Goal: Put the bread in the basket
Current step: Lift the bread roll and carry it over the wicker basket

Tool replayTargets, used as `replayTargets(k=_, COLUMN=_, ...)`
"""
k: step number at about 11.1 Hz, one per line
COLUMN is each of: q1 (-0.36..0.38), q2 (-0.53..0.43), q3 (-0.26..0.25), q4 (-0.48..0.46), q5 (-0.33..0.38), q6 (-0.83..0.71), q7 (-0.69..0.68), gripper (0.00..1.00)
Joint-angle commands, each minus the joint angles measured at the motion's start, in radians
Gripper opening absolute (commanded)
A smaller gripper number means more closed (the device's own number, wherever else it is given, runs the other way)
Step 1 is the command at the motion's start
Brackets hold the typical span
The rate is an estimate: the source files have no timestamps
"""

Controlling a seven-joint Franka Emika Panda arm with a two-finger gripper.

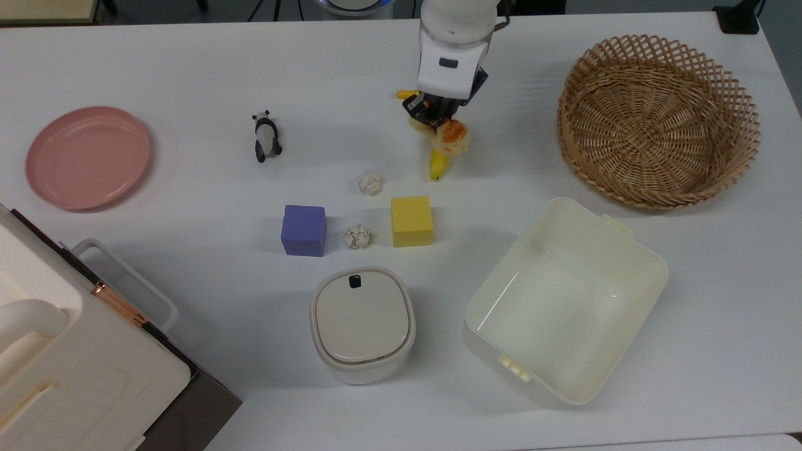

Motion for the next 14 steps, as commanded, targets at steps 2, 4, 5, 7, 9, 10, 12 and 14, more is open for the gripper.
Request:
replayTargets(k=2, q1=0.083, q2=0.005, q3=-0.005, q4=0.099, q5=0.028, q6=-0.032, q7=0.352, gripper=0.1)
replayTargets(k=4, q1=0.166, q2=0.014, q3=-0.005, q4=0.131, q5=0.032, q6=-0.015, q7=0.371, gripper=0.1)
replayTargets(k=5, q1=0.214, q2=0.03, q3=-0.005, q4=0.16, q5=0.046, q6=-0.011, q7=0.392, gripper=0.11)
replayTargets(k=7, q1=0.299, q2=0.066, q3=-0.005, q4=0.221, q5=0.071, q6=-0.011, q7=0.426, gripper=0.14)
replayTargets(k=9, q1=0.387, q2=0.105, q3=-0.005, q4=0.245, q5=0.069, q6=0.052, q7=0.479, gripper=0.19)
replayTargets(k=10, q1=0.427, q2=0.128, q3=-0.005, q4=0.245, q5=0.069, q6=0.107, q7=0.515, gripper=0.21)
replayTargets(k=12, q1=0.475, q2=0.172, q3=-0.005, q4=0.246, q5=0.06, q6=0.156, q7=0.555, gripper=0.26)
replayTargets(k=14, q1=0.493, q2=0.179, q3=-0.005, q4=0.246, q5=0.052, q6=0.166, q7=0.555, gripper=0.37)
